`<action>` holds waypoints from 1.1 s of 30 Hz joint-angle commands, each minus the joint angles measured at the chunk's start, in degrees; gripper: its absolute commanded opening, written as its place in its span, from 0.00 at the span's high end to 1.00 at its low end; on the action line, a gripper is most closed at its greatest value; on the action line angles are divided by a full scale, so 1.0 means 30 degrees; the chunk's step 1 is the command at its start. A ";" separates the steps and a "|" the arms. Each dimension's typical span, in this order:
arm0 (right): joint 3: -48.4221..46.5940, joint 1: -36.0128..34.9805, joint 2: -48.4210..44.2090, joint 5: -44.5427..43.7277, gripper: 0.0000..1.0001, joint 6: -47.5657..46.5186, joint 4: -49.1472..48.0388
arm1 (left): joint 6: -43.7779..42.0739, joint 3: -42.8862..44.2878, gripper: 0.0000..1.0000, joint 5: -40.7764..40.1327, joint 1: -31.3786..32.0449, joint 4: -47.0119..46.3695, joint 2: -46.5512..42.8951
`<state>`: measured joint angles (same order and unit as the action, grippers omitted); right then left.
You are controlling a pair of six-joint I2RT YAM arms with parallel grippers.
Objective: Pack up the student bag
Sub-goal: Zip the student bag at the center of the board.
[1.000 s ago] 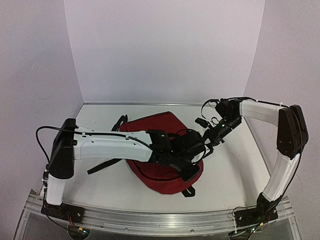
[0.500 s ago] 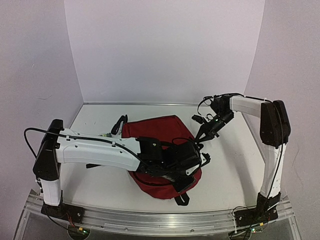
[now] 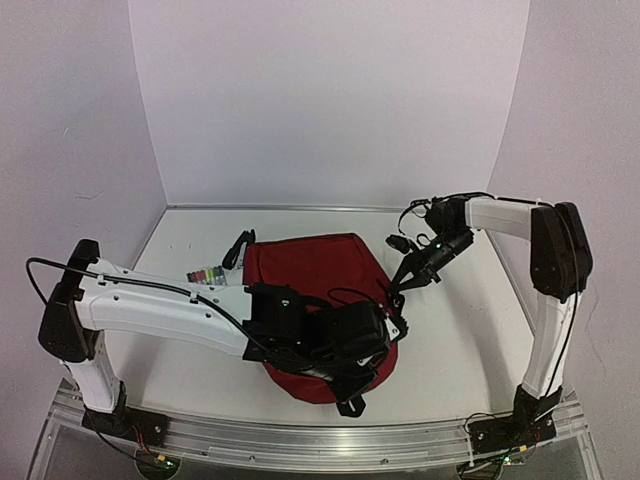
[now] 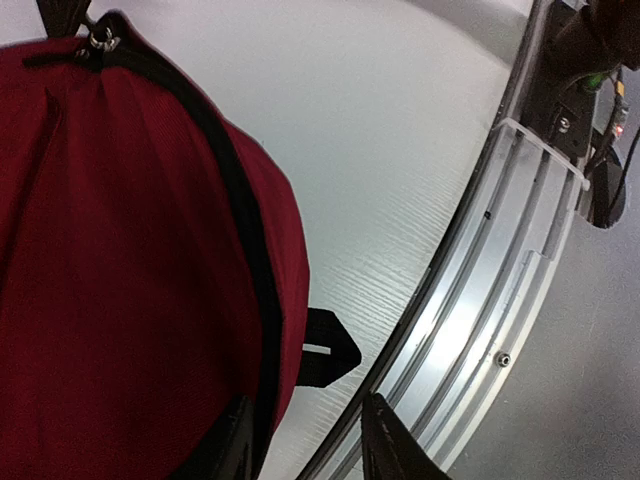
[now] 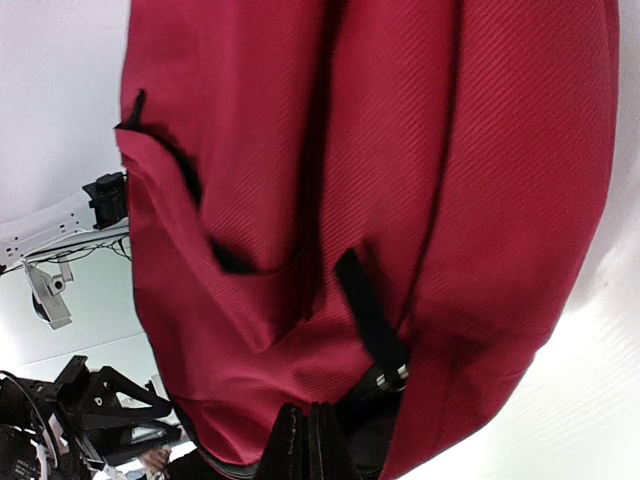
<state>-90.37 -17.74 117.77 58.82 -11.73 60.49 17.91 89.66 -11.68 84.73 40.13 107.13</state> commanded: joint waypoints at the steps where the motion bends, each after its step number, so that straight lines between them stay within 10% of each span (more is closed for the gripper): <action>1: 0.2191 -0.0784 -0.2783 0.1264 1.00 0.0803 -0.2350 | 0.0715 0.2880 0.50 -0.0418 -0.0243 0.0520 0.0244; 6: 0.3591 -0.1012 -0.3672 0.1447 1.00 0.2678 -0.4068 | 0.1163 0.5270 0.25 -0.1375 -0.0712 0.0254 0.2295; 21: 0.4223 -0.1270 -0.4299 0.1531 1.00 0.5316 -0.5714 | 0.1858 0.8663 0.32 -0.0364 -0.2717 -0.0455 0.6830; 29: 0.2759 -0.0900 -0.3114 0.0035 1.00 0.4255 -0.5474 | 0.2863 0.5814 0.94 0.0964 -0.2561 0.0192 0.4891; 33: 0.1806 -0.0105 -0.1840 -0.1132 1.00 0.2975 -0.5332 | 0.1925 0.3809 1.00 0.0806 -0.1817 -0.0268 0.3501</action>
<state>-80.28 -20.66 108.59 58.74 1.77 45.48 25.34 105.60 -11.69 76.40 38.22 124.64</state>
